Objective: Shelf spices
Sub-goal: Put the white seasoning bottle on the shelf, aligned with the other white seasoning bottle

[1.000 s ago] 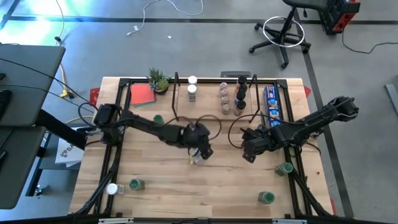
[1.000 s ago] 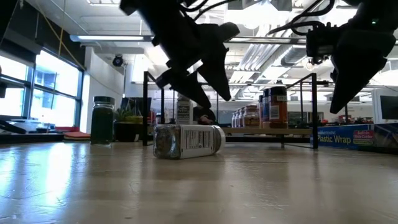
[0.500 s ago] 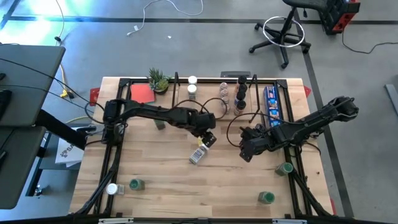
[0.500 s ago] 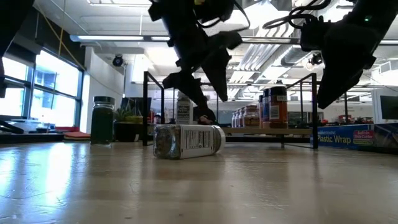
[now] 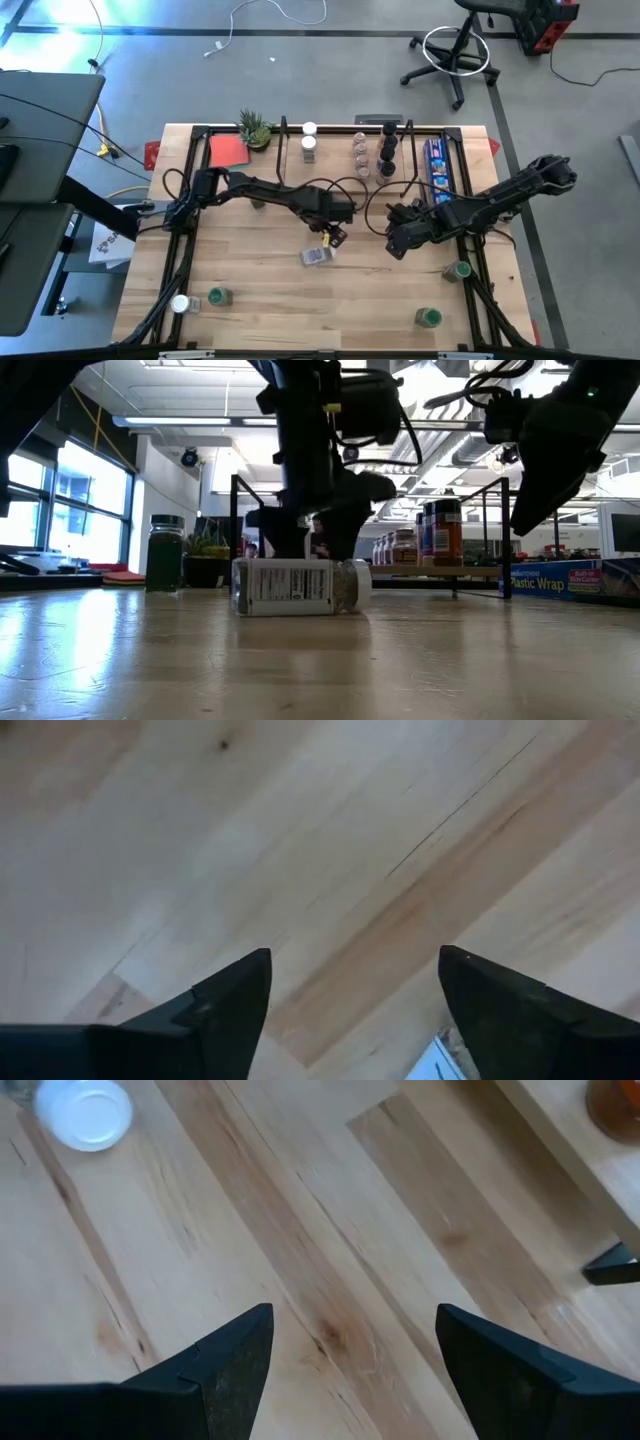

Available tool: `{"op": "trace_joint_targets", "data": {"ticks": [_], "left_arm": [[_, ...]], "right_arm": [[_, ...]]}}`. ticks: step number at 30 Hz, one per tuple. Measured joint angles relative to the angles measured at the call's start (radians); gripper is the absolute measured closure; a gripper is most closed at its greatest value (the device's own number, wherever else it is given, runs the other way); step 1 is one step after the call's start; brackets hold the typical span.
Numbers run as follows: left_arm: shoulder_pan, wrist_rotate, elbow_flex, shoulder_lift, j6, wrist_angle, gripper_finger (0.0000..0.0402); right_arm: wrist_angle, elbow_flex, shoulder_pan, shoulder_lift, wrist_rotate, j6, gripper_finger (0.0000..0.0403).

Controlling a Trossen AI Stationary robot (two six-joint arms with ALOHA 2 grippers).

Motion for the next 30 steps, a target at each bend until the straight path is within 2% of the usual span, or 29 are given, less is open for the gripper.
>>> {"op": "trace_joint_targets", "data": {"ticks": [6, 11, 14, 16, 22, 30], "left_arm": [[0.005, 0.074, 0.0, -0.034, 0.038, 0.01, 0.01], [-0.036, 0.123, 0.002, -0.107, 0.336, 0.067, 0.0099], [-0.058, 0.179, 0.002, -0.116, 0.537, 0.088, 0.0099], [-0.067, 0.197, 0.002, -0.11, 0.617, 0.084, 0.0099], [-0.1, 0.084, 0.0, -0.057, 0.671, 0.067, 0.0099], [-0.113, 0.092, 0.001, -0.024, 0.593, 0.107, 0.0099]], "right_arm": [[-0.005, 0.0, 0.0, 0.0, -0.003, -0.009, 0.0128], [-0.005, 0.0, 0.0, 0.0, -0.003, -0.019, 0.0128], [-0.005, 0.0, 0.0, 0.0, -0.006, -0.027, 0.0128], [-0.005, 0.0, 0.0, 0.0, -0.01, -0.027, 0.0128], [-0.019, 0.0, 0.0, 0.0, -0.042, -0.014, 0.0128], [-0.023, -0.001, 0.023, 0.0, -0.032, 0.003, 0.0128]]}}
